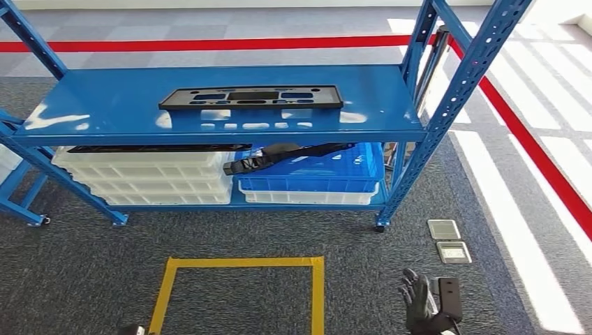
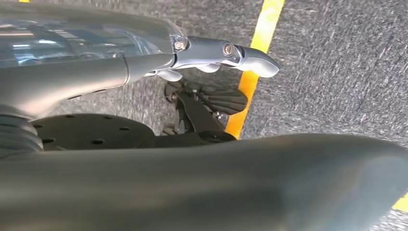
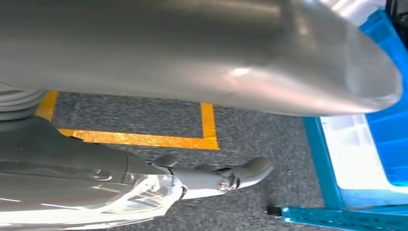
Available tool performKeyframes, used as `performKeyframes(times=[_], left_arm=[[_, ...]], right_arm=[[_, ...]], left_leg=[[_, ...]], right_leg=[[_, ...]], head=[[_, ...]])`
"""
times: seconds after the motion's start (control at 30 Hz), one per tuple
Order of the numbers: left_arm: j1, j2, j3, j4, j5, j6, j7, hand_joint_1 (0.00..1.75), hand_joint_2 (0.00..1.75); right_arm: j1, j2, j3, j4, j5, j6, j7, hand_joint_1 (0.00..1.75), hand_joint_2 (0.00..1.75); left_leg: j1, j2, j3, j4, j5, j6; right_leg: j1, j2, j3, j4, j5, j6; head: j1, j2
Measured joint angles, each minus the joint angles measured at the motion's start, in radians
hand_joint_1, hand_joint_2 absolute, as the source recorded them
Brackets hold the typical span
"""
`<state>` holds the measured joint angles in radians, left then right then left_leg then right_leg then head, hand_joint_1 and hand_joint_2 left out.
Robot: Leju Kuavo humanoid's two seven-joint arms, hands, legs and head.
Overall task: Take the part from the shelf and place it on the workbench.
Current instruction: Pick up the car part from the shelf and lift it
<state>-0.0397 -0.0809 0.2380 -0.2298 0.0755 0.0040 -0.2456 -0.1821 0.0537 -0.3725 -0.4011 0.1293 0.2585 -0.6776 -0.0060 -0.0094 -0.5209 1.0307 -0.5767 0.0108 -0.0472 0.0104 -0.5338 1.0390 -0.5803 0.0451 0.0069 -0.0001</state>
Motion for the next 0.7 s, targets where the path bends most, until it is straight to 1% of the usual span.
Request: performKeyframes(times=[0.13, 0.2, 0.27, 0.3, 0.33, 0.37, 0.4, 0.47, 0.5, 0.53, 0.57, 0.6, 0.63, 0.67, 0.7], left_arm=[[0.000, -0.002, 0.040, 0.000, 0.038, -0.034, 0.002, 0.00, 0.00], [0.000, -0.004, 0.067, 0.000, 0.065, -0.057, 0.004, 0.00, 0.00], [0.000, -0.008, 0.098, 0.000, 0.087, -0.073, 0.009, 0.00, 0.00], [-0.001, -0.010, 0.112, 0.000, 0.094, -0.077, 0.012, 0.00, 0.00], [-0.001, -0.014, 0.124, 0.000, 0.099, -0.079, 0.016, 0.00, 0.00], [-0.001, -0.017, 0.135, 0.000, 0.100, -0.079, 0.018, 0.00, 0.00], [-0.001, -0.020, 0.144, 0.000, 0.101, -0.080, 0.020, 0.00, 0.00], [0.001, -0.026, 0.158, 0.000, 0.101, -0.082, 0.022, 0.00, 0.00], [0.002, -0.028, 0.164, 0.000, 0.101, -0.085, 0.022, 0.00, 0.00], [0.003, -0.031, 0.171, 0.000, 0.101, -0.087, 0.022, 0.00, 0.00], [0.004, -0.033, 0.177, 0.000, 0.101, -0.089, 0.021, 0.00, 0.00], [0.004, -0.035, 0.182, 0.000, 0.103, -0.092, 0.020, 0.00, 0.00], [0.004, -0.037, 0.188, 0.000, 0.106, -0.096, 0.020, 0.00, 0.00], [0.004, -0.039, 0.194, 0.001, 0.111, -0.099, 0.019, 0.00, 0.00], [0.003, -0.040, 0.202, 0.001, 0.116, -0.103, 0.019, 0.00, 0.00]], right_arm=[[0.000, 0.018, -0.020, -0.053, 0.020, 0.017, 0.014, 0.00, 0.00], [0.000, 0.032, -0.028, -0.093, 0.023, 0.035, 0.034, 0.00, 0.00], [-0.001, 0.048, -0.033, -0.136, 0.022, 0.050, 0.070, 0.00, 0.00], [-0.001, 0.055, -0.034, -0.156, 0.020, 0.057, 0.085, 0.00, 0.00], [-0.001, 0.060, -0.035, -0.175, 0.017, 0.063, 0.096, 0.00, 0.00], [-0.001, 0.064, -0.034, -0.193, 0.016, 0.070, 0.102, 0.00, 0.00], [0.000, 0.066, -0.034, -0.209, 0.015, 0.076, 0.104, 0.00, 0.00], [0.004, 0.070, -0.032, -0.238, 0.015, 0.079, 0.109, 0.00, 0.00], [0.009, 0.071, -0.030, -0.251, 0.016, 0.077, 0.114, 0.00, 0.00], [0.015, 0.072, -0.028, -0.265, 0.017, 0.075, 0.120, 0.00, 0.00], [0.019, 0.074, -0.025, -0.279, 0.018, 0.073, 0.126, 0.00, 0.00], [0.022, 0.076, -0.021, -0.294, 0.019, 0.070, 0.134, 0.00, 0.00], [0.023, 0.079, -0.017, -0.308, 0.020, 0.067, 0.142, 0.00, 0.00], [0.026, 0.082, -0.011, -0.322, 0.022, 0.063, 0.150, 0.00, 0.00], [0.030, 0.087, -0.004, -0.339, 0.025, 0.059, 0.158, 0.00, 0.00]], left_leg=[[-0.004, 0.000, -0.002, 0.004, -0.001, 0.002], [-0.005, 0.000, -0.005, 0.007, -0.001, 0.006], [-0.007, 0.000, -0.006, 0.006, 0.001, 0.013], [-0.005, 0.001, -0.005, -0.001, 0.006, 0.019], [-0.003, 0.002, -0.002, -0.010, 0.013, 0.026], [0.000, 0.004, 0.000, -0.019, 0.019, 0.033], [0.002, 0.006, 0.002, -0.026, 0.024, 0.038], [0.000, 0.008, 0.000, -0.027, 0.026, 0.041], [-0.001, 0.008, 0.001, -0.027, 0.025, 0.041], [-0.001, 0.007, 0.002, -0.026, 0.024, 0.040], [-0.001, 0.006, 0.004, -0.025, 0.022, 0.038], [-0.001, 0.006, 0.006, -0.023, 0.018, 0.035], [-0.001, 0.006, 0.008, -0.020, 0.013, 0.029], [-0.002, 0.006, 0.007, -0.013, 0.008, 0.023], [-0.003, 0.006, 0.004, -0.008, 0.004, 0.018]], right_leg=[[-0.005, 0.000, -0.001, 0.000, 0.003, 0.004], [-0.007, 0.000, -0.002, -0.002, 0.005, 0.008], [-0.008, 0.001, -0.001, -0.008, 0.010, 0.016], [-0.009, 0.000, 0.000, -0.011, 0.010, 0.020], [-0.008, -0.001, -0.001, -0.007, 0.005, 0.021], [-0.005, -0.003, -0.011, 0.015, -0.011, 0.020], [-0.003, -0.004, -0.030, 0.058, -0.038, 0.016], [0.003, -0.005, -0.092, 0.189, -0.098, 0.009], [0.006, -0.005, -0.118, 0.240, -0.111, 0.009], [0.007, -0.005, -0.129, 0.258, -0.104, 0.009], [0.008, -0.006, -0.122, 0.236, -0.078, 0.010], [0.009, -0.006, -0.101, 0.179, -0.038, 0.010], [0.009, -0.007, -0.075, 0.116, -0.006, 0.008], [0.010, -0.007, -0.053, 0.061, 0.016, 0.005], [0.012, -0.007, -0.042, 0.028, 0.026, -0.001]], head=[[0.000, 0.000], [0.000, 0.000], [0.000, 0.000], [0.000, 0.000], [0.000, 0.000], [0.000, 0.000], [0.000, 0.000], [0.000, 0.000], [0.000, 0.000], [0.000, 0.000], [0.000, 0.000], [0.000, 0.000], [0.000, 0.000], [0.000, 0.000], [0.000, 0.000]])
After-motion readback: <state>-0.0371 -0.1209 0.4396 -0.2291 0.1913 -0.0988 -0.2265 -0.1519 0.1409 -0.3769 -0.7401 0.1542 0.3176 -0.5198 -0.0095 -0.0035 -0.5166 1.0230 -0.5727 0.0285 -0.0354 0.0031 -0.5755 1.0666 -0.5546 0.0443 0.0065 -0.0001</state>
